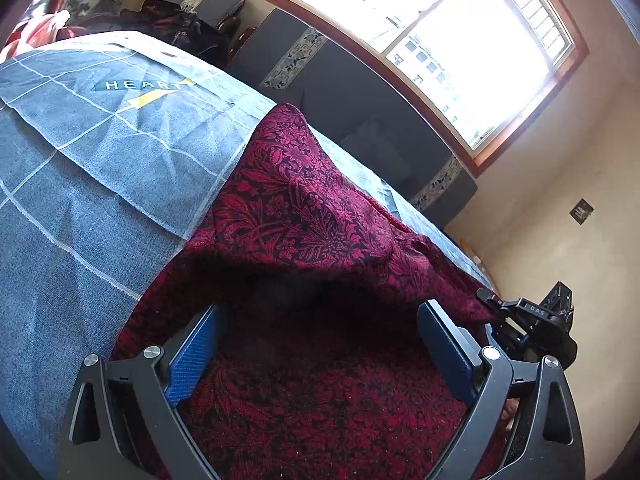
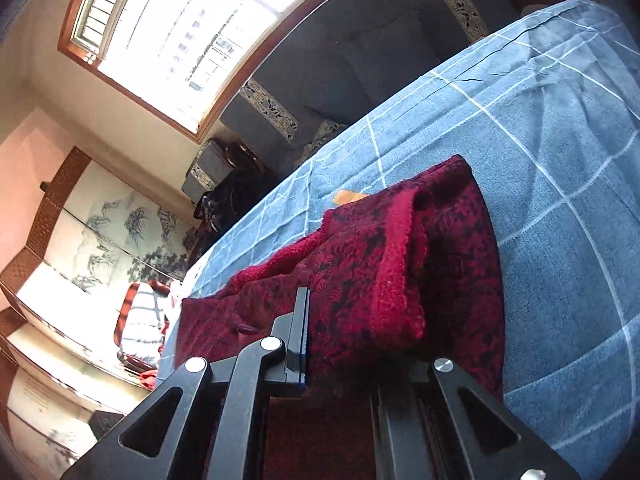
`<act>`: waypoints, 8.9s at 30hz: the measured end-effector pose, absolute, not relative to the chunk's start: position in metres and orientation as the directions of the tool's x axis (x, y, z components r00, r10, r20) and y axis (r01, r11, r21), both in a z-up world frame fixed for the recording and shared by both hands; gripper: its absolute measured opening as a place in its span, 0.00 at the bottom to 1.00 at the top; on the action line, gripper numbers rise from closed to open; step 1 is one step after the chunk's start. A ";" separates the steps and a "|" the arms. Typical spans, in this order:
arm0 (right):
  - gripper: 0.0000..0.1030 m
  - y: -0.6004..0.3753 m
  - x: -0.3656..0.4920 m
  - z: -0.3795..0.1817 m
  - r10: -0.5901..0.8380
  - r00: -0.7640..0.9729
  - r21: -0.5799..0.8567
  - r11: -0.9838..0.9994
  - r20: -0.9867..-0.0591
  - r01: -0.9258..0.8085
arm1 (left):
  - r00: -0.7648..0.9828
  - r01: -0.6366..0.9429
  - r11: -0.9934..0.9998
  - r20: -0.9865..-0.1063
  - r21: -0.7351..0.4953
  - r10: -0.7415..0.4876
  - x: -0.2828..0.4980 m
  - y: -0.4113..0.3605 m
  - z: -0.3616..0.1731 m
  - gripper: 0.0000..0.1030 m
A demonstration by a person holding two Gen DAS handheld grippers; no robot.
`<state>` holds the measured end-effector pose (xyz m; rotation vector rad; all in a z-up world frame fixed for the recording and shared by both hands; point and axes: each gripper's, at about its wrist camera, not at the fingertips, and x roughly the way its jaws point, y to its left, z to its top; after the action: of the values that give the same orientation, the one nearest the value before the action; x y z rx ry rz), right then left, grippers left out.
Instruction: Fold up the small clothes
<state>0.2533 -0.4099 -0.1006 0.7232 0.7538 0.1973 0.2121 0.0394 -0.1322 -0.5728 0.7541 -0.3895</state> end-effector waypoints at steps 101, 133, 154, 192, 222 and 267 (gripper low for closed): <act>0.00 -0.392 0.296 -0.113 0.136 0.645 0.316 0.933 -0.752 0.170 | 0.647 0.146 0.946 -0.695 -0.290 -0.313 0.333 -0.006 -0.120 0.95; 0.65 -0.367 0.035 -0.065 0.314 0.655 0.364 0.929 -0.687 -0.065 | 0.465 0.322 0.783 -0.631 -0.533 -0.621 0.112 0.119 -0.067 0.99; 0.53 -0.393 -0.085 -0.123 0.470 0.629 0.585 0.810 -0.619 -0.030 | 0.313 0.282 0.651 -0.573 -0.705 -0.757 -0.024 0.161 -0.121 0.95; 0.13 -0.406 -0.091 -0.122 0.655 0.598 0.756 0.644 -0.462 -0.120 | 0.363 0.308 0.584 -0.475 -0.751 -0.802 -0.042 0.144 -0.120 0.18; 0.08 -0.402 -0.108 -0.105 0.655 0.663 0.833 0.547 -0.362 -0.085 | 0.471 0.287 0.603 -0.439 -0.744 -0.765 -0.061 0.146 -0.087 0.09; 0.08 -0.431 0.020 -0.010 0.594 0.712 0.741 0.653 -0.374 -0.155 | 0.628 0.390 0.663 -0.342 -0.639 -0.699 0.052 0.128 -0.005 0.09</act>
<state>0.0203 -0.4315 -0.0099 0.7453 0.6514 0.4607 0.0519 0.1276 -0.0053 -0.5505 0.6162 -0.6617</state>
